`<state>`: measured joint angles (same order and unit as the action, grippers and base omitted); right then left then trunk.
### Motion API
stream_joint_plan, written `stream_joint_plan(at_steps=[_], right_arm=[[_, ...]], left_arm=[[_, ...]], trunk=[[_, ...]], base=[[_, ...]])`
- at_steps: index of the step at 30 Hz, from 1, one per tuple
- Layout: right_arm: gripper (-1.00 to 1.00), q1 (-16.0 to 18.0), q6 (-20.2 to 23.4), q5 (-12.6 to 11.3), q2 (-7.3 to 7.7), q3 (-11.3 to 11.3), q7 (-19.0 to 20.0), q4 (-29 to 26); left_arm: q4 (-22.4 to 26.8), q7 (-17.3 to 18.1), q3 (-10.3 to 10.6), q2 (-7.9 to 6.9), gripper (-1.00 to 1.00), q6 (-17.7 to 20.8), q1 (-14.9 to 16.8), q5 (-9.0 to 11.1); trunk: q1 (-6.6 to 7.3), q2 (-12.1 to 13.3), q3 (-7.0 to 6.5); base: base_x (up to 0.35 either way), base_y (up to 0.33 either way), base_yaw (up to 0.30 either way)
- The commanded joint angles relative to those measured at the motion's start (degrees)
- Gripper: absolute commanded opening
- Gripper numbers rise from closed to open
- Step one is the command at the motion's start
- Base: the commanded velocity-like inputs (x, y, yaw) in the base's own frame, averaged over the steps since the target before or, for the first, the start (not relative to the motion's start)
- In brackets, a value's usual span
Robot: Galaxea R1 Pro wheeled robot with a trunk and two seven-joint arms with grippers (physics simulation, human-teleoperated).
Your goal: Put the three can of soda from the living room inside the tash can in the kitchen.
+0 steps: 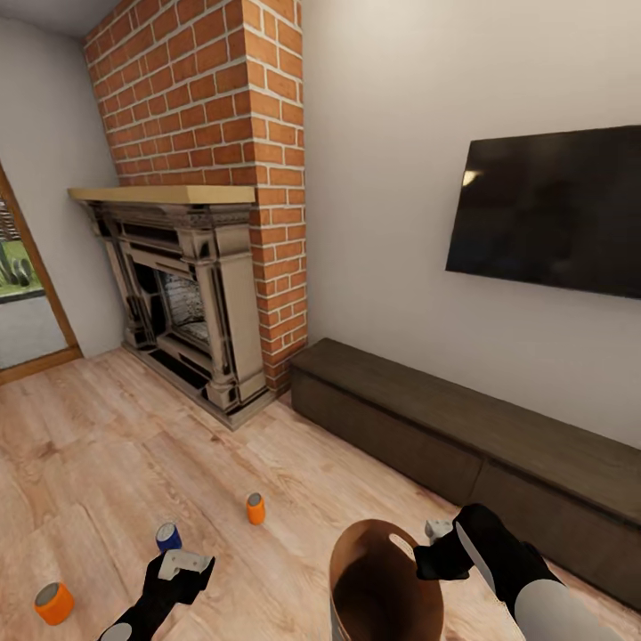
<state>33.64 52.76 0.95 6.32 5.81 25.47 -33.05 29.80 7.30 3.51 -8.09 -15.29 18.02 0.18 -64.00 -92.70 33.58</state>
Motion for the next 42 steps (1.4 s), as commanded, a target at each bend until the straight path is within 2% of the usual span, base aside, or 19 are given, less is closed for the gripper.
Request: stream_joint_plan(at_steps=[1,9,11,12,13,14,16,17,19,22,25,26,32,38,42], right_arm=[[-1.00,0.02,0.32,-1.47,-0.05,-0.05,0.31,0.00],[-1.00,-0.01,0.32,-1.37,-0.24,0.05,0.21,0.00],[-1.00,0.01,0.32,-1.33,-0.33,0.07,0.22,0.00],[-1.00,0.01,0.36,-1.32,-0.40,0.09,0.21,0.00],[-1.00,0.02,0.37,-1.31,-0.42,0.11,0.21,0.00],[-1.00,0.00,0.38,-1.31,-0.46,0.15,0.20,0.00],[-1.00,0.01,0.39,-1.31,-0.51,0.24,0.20,0.00],[-1.00,0.01,0.40,-1.29,-0.54,0.34,0.20,0.00],[-1.00,0.02,0.40,-1.26,-0.63,0.40,0.18,-0.02],[-1.00,0.02,0.45,-1.32,-1.11,0.53,0.26,-0.07],[-1.00,0.02,0.48,-1.08,-2.57,0.67,-0.09,-0.08],[-1.00,0.04,0.51,-1.01,-3.62,0.85,-1.31,-0.19],[-1.00,0.52,1.39,-1.08,-6.57,1.17,-5.12,-0.68],[-1.00,2.14,2.50,-1.09,-7.47,1.25,-5.73,-0.72],[-1.00,5.16,6.34,-1.05,-7.19,1.20,-5.80,-0.71]], left_arm=[[0.00,0.00,0.00,0.00,1.00,0.00,0.00,0.00],[0.05,0.00,-0.08,0.06,1.00,0.49,0.03,0.20],[0.13,0.08,-0.38,0.27,1.00,4.20,0.08,0.33],[0.18,0.06,-0.56,0.23,1.00,8.74,0.15,0.55],[0.30,0.05,-0.64,0.20,1.00,11.27,0.20,0.74],[0.66,0.00,-0.76,0.14,1.00,16.07,0.55,1.25],[1.01,-0.06,-0.85,-0.04,1.00,20.01,1.39,2.08],[1.23,-0.13,-1.01,-0.18,1.00,23.32,3.19,3.31],[1.16,-0.08,-1.21,-0.27,1.00,26.60,5.48,4.71],[-0.26,0.20,-1.48,-0.52,1.00,33.32,12.35,7.15],[-0.91,0.83,-1.63,-0.63,1.00,35.08,16.04,7.78],[-1.17,1.02,-1.65,-0.48,1.00,35.58,17.36,7.89],[-1.08,1.07,-1.60,-0.25,1.00,36.75,18.51,8.06],[-1.38,0.94,-1.66,-0.23,1.00,37.36,18.61,8.03],[-1.40,0.81,-1.61,-0.19,1.00,37.28,18.63,8.08]], trunk=[[0.00,0.00,-0.08],[0.00,0.00,-0.42],[0.00,0.00,-0.43],[0.00,0.00,-0.44],[0.00,0.00,-0.44],[0.00,0.00,-0.44],[0.00,0.00,-0.45],[0.00,0.00,-0.45],[0.00,0.00,-0.45],[0.00,0.00,-0.45],[0.00,0.00,-0.45],[0.00,0.00,-0.45],[0.00,0.00,-0.45],[0.00,0.00,-0.45],[0.00,0.00,-0.45]], base=[[0.233,-0.200,-0.183],[0.232,-0.177,-0.113],[0.294,-0.041,-0.016],[0.306,-0.023,-0.009],[0.309,-0.019,-0.007],[0.314,-0.012,-0.005],[0.316,-0.009,-0.003],[0.319,-0.005,-0.002],[0.320,-0.003,-0.001],[0.322,0.011,-0.001],[0.321,0.056,0.000],[0.203,0.036,0.000],[0.081,0.014,0.000],[0.013,0.002,0.000],[0.002,0.000,0.000]])
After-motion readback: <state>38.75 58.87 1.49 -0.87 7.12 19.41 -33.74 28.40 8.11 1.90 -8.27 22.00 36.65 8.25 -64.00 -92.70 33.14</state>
